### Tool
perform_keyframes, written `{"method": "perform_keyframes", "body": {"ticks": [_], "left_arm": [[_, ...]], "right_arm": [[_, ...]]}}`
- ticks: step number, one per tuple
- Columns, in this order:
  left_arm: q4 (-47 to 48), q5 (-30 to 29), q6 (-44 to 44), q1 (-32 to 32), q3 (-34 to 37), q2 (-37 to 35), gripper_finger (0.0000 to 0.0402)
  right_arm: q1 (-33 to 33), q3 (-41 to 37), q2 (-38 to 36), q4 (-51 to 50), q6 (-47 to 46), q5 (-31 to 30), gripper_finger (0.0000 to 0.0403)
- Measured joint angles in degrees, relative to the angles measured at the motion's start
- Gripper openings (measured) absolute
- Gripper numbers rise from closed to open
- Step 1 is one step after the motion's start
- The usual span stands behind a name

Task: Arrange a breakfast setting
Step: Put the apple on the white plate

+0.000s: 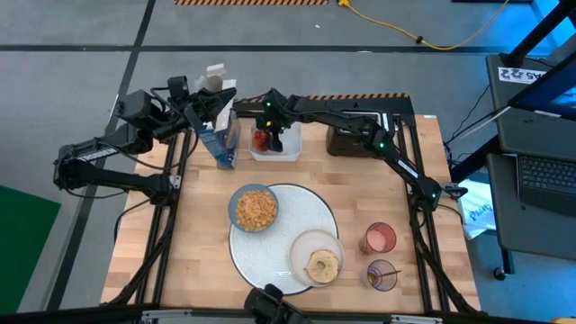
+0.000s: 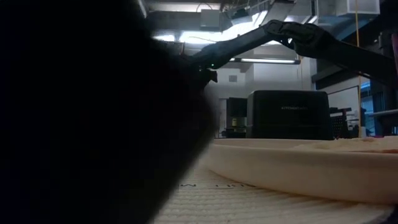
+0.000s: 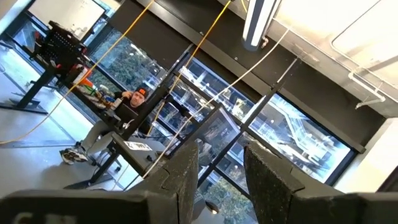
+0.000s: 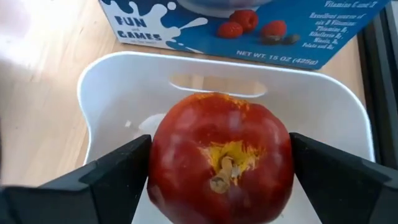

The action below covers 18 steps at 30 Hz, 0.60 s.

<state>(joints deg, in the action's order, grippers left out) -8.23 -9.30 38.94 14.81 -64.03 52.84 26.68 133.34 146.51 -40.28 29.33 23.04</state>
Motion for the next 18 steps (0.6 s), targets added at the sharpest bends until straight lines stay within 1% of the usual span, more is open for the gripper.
{"method": "perform_keyframes", "body": {"ticks": [5,12,18], "left_arm": [[0.02,0.00,0.07,0.00,0.00,0.02,0.0119],[0.02,-0.17,0.11,0.00,0.00,0.02,0.0119],[0.02,-0.20,0.11,0.00,0.00,0.02,0.0119]], "right_arm": [[-0.03,-0.02,0.03,0.29,0.73,-0.02,0.0367],[0.01,-0.04,0.03,0.43,1.24,0.06,0.0332],[-0.01,-0.07,0.12,0.62,3.25,1.52,0.0342]]}}
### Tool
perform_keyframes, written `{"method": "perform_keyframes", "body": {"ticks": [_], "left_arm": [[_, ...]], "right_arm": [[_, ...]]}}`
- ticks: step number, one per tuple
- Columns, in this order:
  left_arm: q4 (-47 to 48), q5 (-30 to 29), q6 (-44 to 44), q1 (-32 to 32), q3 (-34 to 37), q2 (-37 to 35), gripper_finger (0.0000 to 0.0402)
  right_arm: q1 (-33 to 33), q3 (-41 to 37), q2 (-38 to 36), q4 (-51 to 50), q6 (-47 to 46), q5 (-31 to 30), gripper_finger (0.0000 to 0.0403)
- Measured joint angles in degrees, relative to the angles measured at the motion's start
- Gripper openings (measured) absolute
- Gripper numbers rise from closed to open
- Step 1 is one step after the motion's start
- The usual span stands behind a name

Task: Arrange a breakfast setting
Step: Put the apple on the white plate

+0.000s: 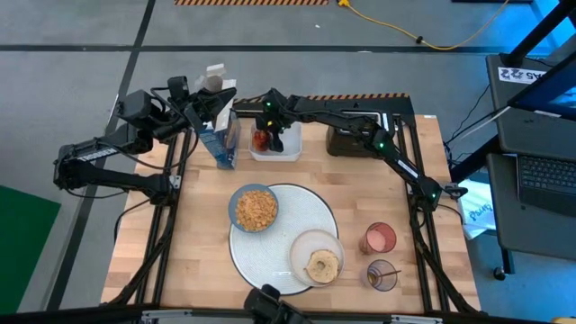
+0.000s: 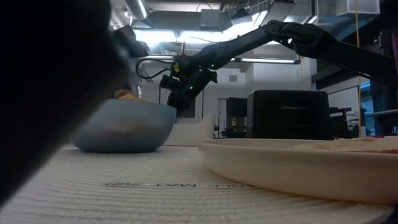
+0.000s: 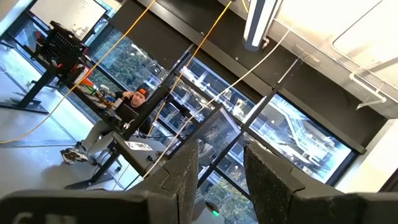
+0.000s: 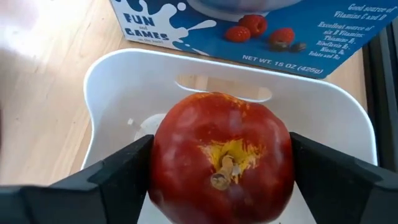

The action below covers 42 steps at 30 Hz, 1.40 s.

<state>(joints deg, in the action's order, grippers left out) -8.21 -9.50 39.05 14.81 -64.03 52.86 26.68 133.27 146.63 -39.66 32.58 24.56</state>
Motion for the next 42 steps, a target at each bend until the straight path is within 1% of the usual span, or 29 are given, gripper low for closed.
{"method": "perform_keyframes", "body": {"ticks": [5,9,14,20,27,31,34,36,42], "left_arm": [[0.00,0.00,0.01,0.00,0.00,0.00,0.0119],[0.00,-0.02,0.00,0.00,0.00,0.00,0.0119],[0.00,-0.04,0.00,0.00,0.02,0.00,0.0119],[0.00,-0.42,0.02,0.02,0.02,0.07,0.0119],[0.00,-0.54,0.62,0.01,0.09,0.07,0.0119],[-0.03,-0.99,0.90,0.06,0.09,0.07,0.0119],[-0.11,-0.67,1.18,0.07,0.09,0.07,0.0119],[-0.44,0.51,1.38,0.07,0.09,0.07,0.0119],[-1.55,0.82,1.37,0.07,0.09,0.07,0.0119]], "right_arm": [[0.05,-0.02,-0.02,-0.05,0.11,-0.90,0.0332],[0.07,-0.08,-0.43,-0.26,0.73,-1.33,0.0333],[0.09,1.31,-0.75,-0.63,1.20,-3.77,0.0337],[0.35,1.63,-2.73,1.06,1.12,-3.74,0.0331],[0.28,1.64,-4.01,-2.08,0.95,-3.22,0.0333],[0.26,1.64,-4.43,-5.87,2.73,-2.43,0.0331],[0.35,1.62,-4.93,-7.20,4.02,-0.34,0.0332],[0.35,1.62,-5.61,-7.32,3.98,-0.85,0.0332],[0.35,1.68,-7.69,-7.70,3.58,-3.10,0.0331]]}}
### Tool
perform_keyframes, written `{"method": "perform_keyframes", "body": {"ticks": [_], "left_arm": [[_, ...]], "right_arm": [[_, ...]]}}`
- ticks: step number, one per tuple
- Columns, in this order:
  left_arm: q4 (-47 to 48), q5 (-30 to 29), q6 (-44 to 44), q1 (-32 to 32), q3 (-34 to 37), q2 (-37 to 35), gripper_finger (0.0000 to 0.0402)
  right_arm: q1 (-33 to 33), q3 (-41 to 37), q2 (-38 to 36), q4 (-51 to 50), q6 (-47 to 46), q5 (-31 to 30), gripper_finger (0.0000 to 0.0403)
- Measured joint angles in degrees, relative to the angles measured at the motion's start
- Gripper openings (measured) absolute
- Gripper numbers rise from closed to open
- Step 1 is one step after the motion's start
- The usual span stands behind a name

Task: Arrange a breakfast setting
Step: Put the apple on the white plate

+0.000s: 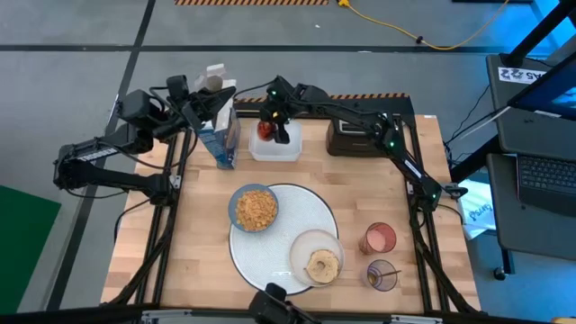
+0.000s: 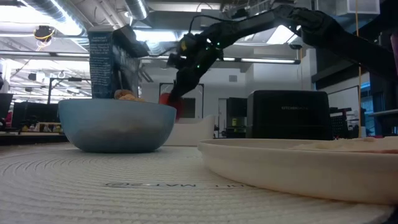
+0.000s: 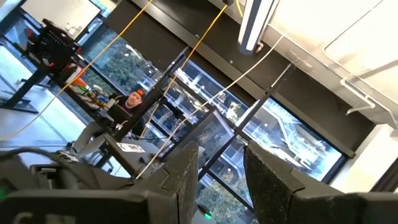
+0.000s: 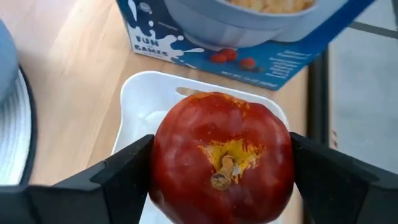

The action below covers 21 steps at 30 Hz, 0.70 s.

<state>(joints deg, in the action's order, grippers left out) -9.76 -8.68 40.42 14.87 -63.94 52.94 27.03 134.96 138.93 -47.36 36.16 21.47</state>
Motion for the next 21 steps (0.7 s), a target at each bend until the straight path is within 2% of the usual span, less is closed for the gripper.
{"method": "perform_keyframes", "body": {"ticks": [3,5,7,12,21], "left_arm": [[-0.39,0.50,-0.01,0.00,0.00,-0.01,0.0119],[-0.39,0.77,-0.01,-0.04,0.00,-0.01,0.0119],[-0.65,2.36,-0.01,-0.04,0.00,-0.01,0.0119],[-1.21,6.89,-0.11,-0.07,0.00,-0.01,0.0119],[-1.29,9.68,-5.33,-1.09,0.00,-0.01,0.0119]], "right_arm": [[0.00,0.02,-1.57,-1.62,-0.13,-1.02,0.0333],[0.16,0.02,-2.39,-3.36,-0.20,0.34,0.0332],[0.42,0.02,-3.07,-4.90,-1.30,2.87,0.0331],[0.39,0.02,-5.71,-11.59,-1.78,2.82,0.0331],[0.39,0.04,-10.56,-19.18,-2.75,3.61,0.0331]]}}
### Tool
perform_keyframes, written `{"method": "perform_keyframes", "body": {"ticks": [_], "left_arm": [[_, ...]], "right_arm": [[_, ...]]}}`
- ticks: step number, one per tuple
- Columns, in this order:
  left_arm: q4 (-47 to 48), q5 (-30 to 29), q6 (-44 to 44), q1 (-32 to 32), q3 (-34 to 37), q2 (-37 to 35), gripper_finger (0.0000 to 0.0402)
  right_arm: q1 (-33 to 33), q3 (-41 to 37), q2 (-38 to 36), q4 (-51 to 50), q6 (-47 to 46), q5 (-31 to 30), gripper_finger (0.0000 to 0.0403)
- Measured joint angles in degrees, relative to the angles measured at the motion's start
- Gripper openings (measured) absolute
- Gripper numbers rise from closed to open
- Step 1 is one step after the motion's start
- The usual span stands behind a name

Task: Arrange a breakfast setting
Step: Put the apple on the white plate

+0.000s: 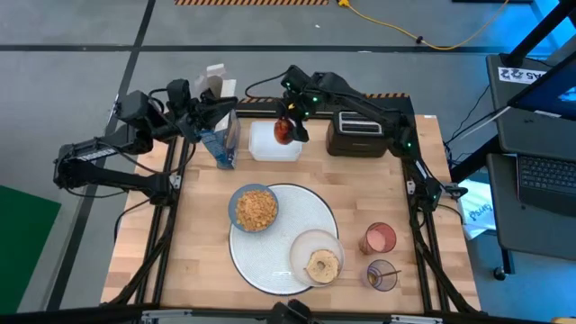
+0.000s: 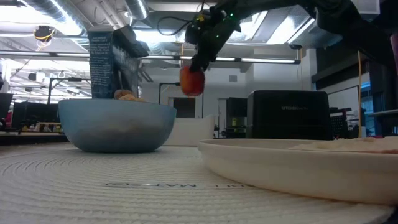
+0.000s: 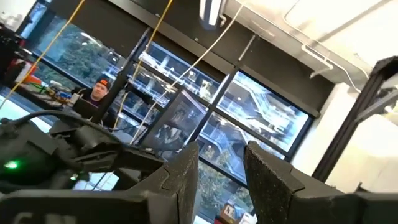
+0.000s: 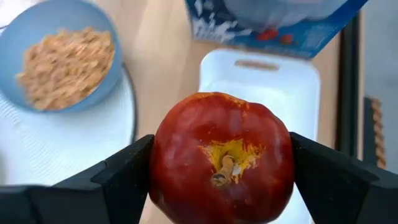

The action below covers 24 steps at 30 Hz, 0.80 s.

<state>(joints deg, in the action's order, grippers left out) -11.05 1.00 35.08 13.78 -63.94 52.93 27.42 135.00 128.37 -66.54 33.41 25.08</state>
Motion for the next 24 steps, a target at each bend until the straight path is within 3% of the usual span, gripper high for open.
{"method": "perform_keyframes", "body": {"ticks": [4,9,19,24], "left_arm": [[0.00,1.55,-2.28,0.00,0.00,0.00,0.0119],[0.00,1.54,-5.33,0.02,0.00,0.00,0.0119],[0.00,4.16,-5.89,0.02,0.00,0.00,0.0119],[0.00,4.69,-5.54,0.02,0.00,0.00,0.0119]], "right_arm": [[-0.23,0.00,-2.30,-6.42,-0.11,0.22,0.0331],[-1.14,-1.42,-3.73,-11.72,-1.67,9.06,0.0331],[-9.24,-3.59,-3.71,-14.32,-1.89,8.31,0.0331],[-11.37,-13.47,-6.25,-12.61,-2.35,5.90,0.0331]]}}
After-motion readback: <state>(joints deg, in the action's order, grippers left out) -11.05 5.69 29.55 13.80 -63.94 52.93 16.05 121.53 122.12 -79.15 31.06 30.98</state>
